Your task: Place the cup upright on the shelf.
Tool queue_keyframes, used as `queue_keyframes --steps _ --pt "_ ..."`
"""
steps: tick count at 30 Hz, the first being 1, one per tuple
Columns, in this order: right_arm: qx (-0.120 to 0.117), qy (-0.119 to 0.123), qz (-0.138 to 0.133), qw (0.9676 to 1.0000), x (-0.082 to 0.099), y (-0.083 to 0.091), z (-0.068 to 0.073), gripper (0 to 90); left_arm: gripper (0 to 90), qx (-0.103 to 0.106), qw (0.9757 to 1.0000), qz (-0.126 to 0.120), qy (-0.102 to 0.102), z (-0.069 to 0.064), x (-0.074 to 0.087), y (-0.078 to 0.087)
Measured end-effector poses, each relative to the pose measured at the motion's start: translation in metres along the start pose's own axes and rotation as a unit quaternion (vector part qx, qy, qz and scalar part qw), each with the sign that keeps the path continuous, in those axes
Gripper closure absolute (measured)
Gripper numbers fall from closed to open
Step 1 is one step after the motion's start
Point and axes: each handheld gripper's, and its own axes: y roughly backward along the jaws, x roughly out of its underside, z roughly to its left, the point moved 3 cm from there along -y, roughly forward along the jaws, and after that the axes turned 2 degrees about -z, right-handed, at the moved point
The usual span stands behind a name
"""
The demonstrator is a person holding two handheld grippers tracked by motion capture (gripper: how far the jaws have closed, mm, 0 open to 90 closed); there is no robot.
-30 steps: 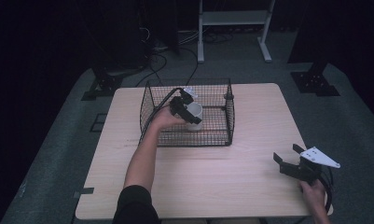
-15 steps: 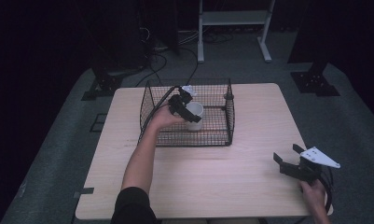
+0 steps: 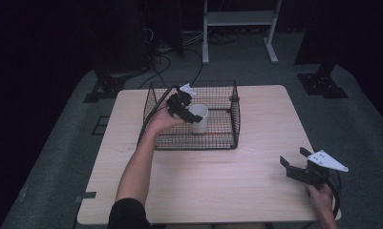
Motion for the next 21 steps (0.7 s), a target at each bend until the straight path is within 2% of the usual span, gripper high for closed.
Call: queue_keyframes --steps 10,15,21 --pt "0.001 0.001 0.001 1.0000 0.000 0.000 0.000 13.1 6.7 -0.012 0.9996 -0.024 -0.004 -0.008 0.004 0.019" --pt "0.001 0.000 0.001 1.0000 0.000 0.000 0.000 13.1 5.3 -0.018 0.9996 -0.024 -0.002 -0.011 0.002 0.027" --pt "0.002 0.000 0.002 1.0000 0.000 0.000 0.000 13.0 5.3 -0.024 0.9991 -0.033 -0.010 -0.016 0.000 0.038"
